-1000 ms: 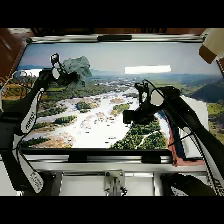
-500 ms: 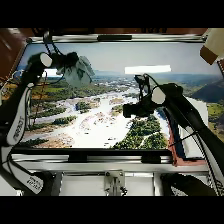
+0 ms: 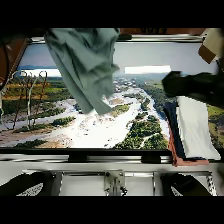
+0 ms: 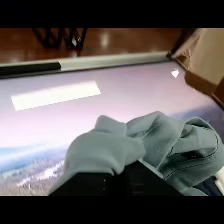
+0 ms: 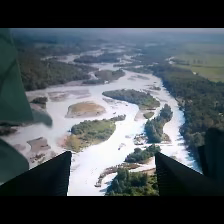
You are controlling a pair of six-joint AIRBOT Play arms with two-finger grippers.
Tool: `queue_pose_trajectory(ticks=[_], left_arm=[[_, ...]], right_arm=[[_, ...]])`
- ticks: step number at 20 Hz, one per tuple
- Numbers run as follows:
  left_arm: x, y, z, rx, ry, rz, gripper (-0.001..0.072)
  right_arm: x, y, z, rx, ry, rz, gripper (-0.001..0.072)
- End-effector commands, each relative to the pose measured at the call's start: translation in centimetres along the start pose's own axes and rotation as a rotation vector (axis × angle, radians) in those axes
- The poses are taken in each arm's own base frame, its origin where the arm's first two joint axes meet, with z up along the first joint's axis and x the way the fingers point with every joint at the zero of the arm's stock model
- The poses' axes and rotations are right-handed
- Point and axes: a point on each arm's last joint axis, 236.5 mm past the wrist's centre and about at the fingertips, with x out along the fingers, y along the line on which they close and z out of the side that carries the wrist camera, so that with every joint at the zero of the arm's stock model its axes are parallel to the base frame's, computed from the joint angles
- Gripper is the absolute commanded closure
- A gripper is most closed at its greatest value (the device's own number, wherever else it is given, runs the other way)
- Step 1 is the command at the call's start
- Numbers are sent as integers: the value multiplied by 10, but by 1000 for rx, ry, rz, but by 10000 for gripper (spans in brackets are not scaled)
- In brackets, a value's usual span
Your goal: Fold the shirts.
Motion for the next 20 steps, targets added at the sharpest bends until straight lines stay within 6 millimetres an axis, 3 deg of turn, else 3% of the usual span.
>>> queue_pose_trajectory(ticks=[1, 3, 5, 8, 10, 11, 12, 14, 18, 20], left_arm=[[-19, -33, -78, 26, 283, -68, 671], [15, -52, -145, 26, 438, -124, 672], [44, -80, -224, -28, 586, -182, 671], [75, -125, -326, -114, 703, -240, 671], [84, -137, -372, -184, 775, -215, 654], [86, -136, -382, -200, 803, -201, 438], [86, -130, -382, -230, 823, -178, -7], [70, -98, -368, -218, 900, -128, 1], [-2, 29, -329, -128, 1028, 109, 3], [-29, 72, -318, -220, 970, 202, 3]], right_arm=[[-69, -21, -4, 88, -87, -6, 83], [-70, -27, -31, 71, 22, -32, 84], [-58, -33, -55, 29, 131, -70, 83], [-22, -29, -92, 11, 260, -76, 84], [6, -22, -125, 8, 363, -56, 84], [19, -19, -142, 7, 411, -47, 83], [31, -17, -161, 7, 463, -41, 84], [49, -19, -191, 3, 550, -53, 83], [69, -25, -222, -7, 634, -82, 84], [77, -27, -234, -13, 669, -93, 84]])
